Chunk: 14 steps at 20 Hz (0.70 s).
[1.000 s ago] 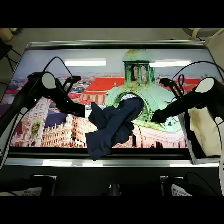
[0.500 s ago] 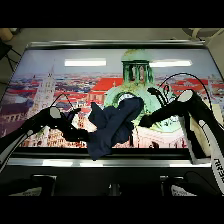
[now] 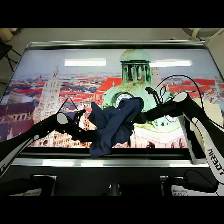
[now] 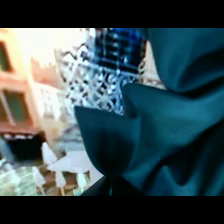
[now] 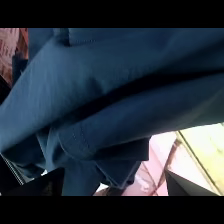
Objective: Fold the shirts.
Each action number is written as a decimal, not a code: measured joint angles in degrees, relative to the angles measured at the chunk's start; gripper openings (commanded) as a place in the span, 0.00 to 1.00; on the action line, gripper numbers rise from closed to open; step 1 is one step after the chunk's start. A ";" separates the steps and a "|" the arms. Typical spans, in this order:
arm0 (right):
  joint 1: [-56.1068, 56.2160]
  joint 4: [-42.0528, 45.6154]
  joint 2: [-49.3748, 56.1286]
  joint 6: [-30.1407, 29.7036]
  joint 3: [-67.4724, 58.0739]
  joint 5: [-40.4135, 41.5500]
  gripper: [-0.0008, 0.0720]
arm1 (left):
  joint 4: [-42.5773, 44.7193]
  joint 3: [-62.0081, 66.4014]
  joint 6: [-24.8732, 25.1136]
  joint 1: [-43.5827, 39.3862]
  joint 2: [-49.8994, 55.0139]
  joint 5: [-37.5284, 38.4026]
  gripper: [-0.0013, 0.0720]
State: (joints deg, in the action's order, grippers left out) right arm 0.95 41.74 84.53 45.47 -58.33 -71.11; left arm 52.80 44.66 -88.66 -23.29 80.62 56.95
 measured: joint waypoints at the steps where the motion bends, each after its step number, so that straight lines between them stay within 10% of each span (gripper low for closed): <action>1: 0.00 -1.51 0.72 -0.04 0.00 0.76 0.98 | -0.22 -0.02 -0.35 -0.20 0.02 -0.55 0.05; 5: 0.90 -5.64 3.43 -0.17 0.00 2.64 0.96 | -0.37 -0.04 -0.96 -0.42 -0.02 -2.01 0.05; 7: 2.60 -6.45 4.72 0.07 0.00 4.35 0.58 | -0.37 -0.04 -1.01 -0.44 -0.13 -2.47 0.05; 8: 3.61 -6.47 5.29 0.59 0.00 5.33 0.15 | -0.28 -0.07 -0.96 -0.52 -0.31 -2.78 0.05; 9: 4.46 -6.51 5.66 0.83 -0.07 6.05 0.04 | 0.04 -0.02 -0.85 -0.48 -0.61 -3.15 0.05; 14: 3.02 -1.92 4.09 1.01 -6.43 4.07 0.03 | 3.82 8.44 -0.02 3.02 -6.54 -4.98 0.05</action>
State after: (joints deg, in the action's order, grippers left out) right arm 3.97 39.81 88.62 46.48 -64.75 -67.05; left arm 56.62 53.10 -88.68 -20.27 74.08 51.96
